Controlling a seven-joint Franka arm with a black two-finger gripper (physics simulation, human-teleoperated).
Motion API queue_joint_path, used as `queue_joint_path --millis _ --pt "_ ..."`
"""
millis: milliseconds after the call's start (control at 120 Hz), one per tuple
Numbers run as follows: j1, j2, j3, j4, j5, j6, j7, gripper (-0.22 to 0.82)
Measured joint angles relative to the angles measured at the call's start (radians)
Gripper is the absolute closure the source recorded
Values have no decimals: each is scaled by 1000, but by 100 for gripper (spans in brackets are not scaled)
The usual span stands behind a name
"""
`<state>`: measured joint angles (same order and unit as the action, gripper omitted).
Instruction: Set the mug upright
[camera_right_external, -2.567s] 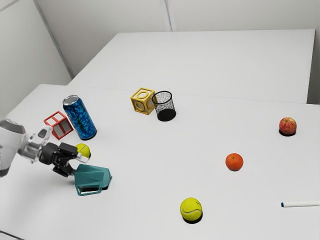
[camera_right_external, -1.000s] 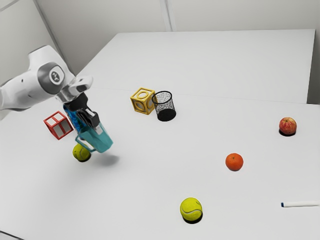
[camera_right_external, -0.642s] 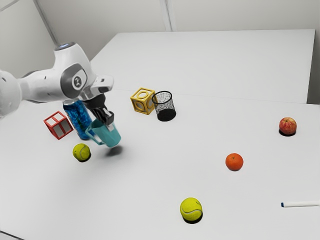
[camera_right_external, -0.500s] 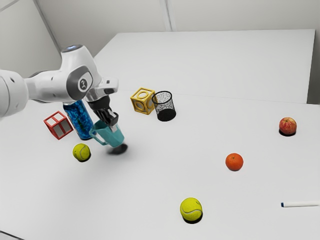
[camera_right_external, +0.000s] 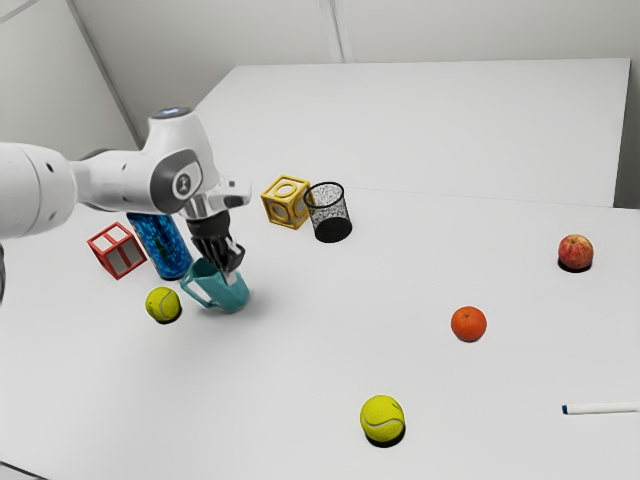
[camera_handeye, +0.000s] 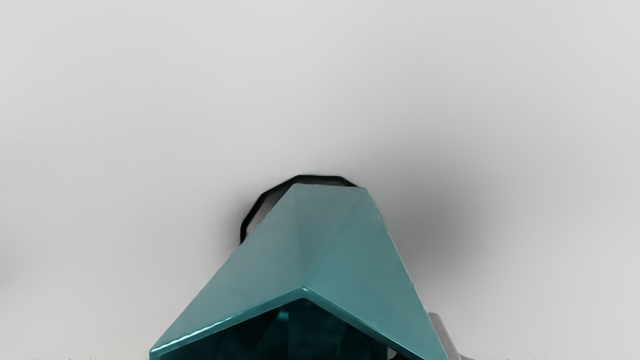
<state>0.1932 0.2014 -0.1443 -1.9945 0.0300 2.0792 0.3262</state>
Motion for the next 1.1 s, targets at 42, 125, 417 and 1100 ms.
queue_joint_path --millis 42,125,417,1100 --pt "0 -1 0 0 0 -4 -5 70" --pt "0 -8 0 0 -1 -9 -12 51" --pt "0 -143 0 105 -13 -108 -29 13" --pt "-1 -155 9 460 -80 -440 -52 1"
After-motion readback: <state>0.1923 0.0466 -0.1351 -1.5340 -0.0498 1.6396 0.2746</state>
